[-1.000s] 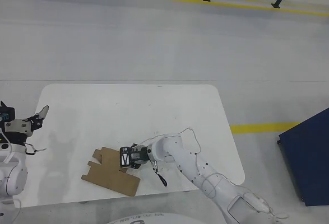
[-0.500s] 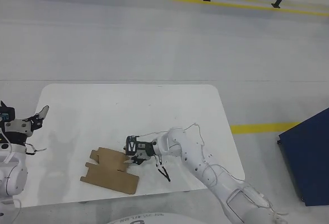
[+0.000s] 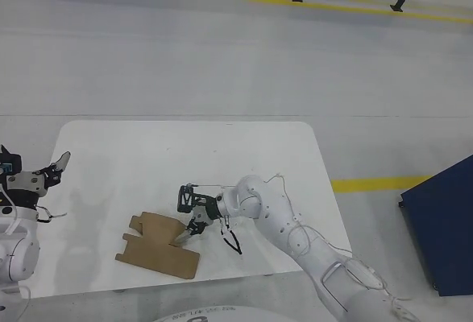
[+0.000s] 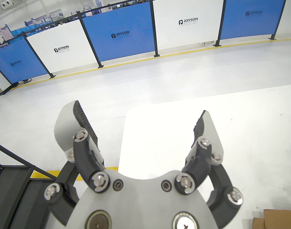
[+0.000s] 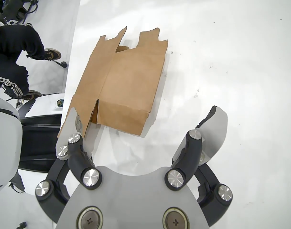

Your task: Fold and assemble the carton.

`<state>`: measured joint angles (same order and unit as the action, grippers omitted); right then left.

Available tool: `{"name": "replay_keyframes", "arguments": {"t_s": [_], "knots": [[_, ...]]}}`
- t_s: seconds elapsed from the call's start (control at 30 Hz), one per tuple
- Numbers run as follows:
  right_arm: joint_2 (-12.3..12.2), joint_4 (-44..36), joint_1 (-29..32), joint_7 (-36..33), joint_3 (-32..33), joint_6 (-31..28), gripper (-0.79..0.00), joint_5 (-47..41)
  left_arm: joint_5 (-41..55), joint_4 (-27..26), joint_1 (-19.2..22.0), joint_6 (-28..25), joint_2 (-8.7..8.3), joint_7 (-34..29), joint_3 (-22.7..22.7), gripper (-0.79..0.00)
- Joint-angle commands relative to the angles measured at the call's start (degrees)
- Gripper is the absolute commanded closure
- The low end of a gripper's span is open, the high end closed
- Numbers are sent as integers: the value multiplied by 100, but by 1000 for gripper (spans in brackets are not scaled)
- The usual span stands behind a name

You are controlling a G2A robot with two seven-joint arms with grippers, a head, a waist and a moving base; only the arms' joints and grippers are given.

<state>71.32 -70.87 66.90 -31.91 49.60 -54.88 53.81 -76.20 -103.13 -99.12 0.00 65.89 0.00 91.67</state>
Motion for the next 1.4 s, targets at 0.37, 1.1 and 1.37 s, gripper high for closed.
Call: {"name": "replay_keyframes", "arguments": {"t_s": [0.37,1.1,1.37], "knots": [[193,1170,-703,-1178,-658,91,-785,-2254,0,0,0,0,0,0,0,-785],[534,2288,-1492,-1343,-1312,-312,-751,-3735,0,0,0,0,0,0,0,-785],[433,2067,-1405,-1563,-1390,116,-369,-3553,0,0,0,0,0,0,0,-785]]}}
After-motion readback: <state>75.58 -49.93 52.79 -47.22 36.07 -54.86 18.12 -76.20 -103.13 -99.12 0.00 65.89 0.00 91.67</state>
